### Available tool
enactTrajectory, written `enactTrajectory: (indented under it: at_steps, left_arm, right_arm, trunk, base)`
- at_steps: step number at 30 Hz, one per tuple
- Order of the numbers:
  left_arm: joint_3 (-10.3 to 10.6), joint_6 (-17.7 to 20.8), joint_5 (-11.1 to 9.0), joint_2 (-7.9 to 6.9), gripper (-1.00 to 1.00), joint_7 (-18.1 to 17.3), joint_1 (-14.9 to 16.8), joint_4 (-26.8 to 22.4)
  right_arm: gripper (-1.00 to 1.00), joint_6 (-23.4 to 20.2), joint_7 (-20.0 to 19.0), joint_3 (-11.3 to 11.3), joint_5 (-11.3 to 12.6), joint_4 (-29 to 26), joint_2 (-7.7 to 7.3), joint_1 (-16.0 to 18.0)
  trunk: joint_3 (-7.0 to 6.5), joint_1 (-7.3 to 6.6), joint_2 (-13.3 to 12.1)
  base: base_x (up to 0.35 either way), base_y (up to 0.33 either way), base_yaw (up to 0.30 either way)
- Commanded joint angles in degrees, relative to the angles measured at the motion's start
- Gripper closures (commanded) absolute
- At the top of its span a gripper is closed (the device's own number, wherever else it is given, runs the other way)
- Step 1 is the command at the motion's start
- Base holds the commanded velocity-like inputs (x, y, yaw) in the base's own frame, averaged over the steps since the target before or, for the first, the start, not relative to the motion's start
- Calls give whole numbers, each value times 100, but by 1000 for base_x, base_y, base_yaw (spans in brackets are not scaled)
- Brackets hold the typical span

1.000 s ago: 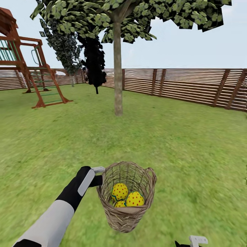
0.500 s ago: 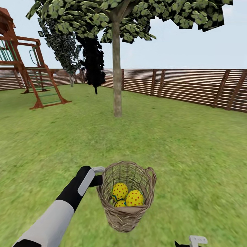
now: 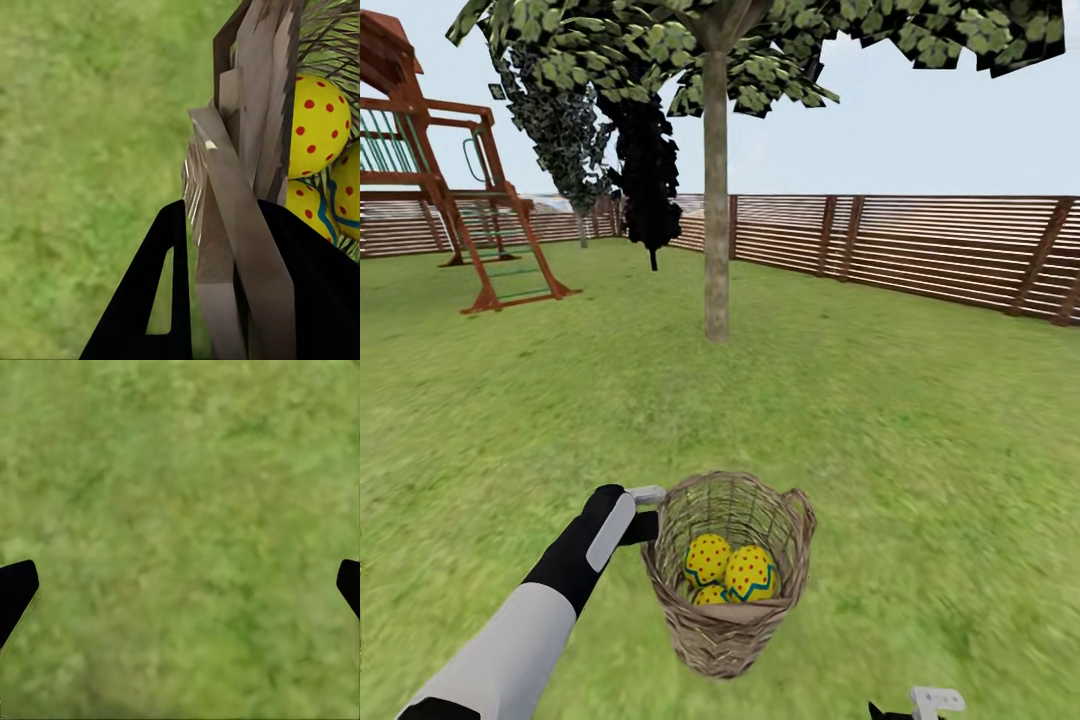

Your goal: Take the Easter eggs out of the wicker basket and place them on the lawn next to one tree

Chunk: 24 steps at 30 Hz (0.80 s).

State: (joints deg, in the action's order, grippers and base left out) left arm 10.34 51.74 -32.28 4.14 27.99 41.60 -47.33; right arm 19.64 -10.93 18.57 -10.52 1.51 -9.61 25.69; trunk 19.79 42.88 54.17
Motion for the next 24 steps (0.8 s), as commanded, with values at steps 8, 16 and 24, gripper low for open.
enactTrajectory:
  at_steps: [8, 16, 24]
  left_arm:
    - [12, -6, -95, -1, 100, 66, 6, -13]
    - [12, -6, -95, -1, 100, 66, 6, -12]
    - [12, -6, -95, -1, 100, 66, 6, -14]
  right_arm:
    - [-100, 31, -14, 50, -47, 16, -14, 7]
    - [-100, 31, -14, 50, -47, 16, -15, 7]
    - [-100, 31, -14, 50, -47, 16, -15, 7]
  trunk:
    - [-100, -172, -317]
    - [-243, -348, -638]
    - [-387, -524, -959]
  base:
    - [329, 0, 150]
    - [329, 0, 1]
    - [329, 0, 0]
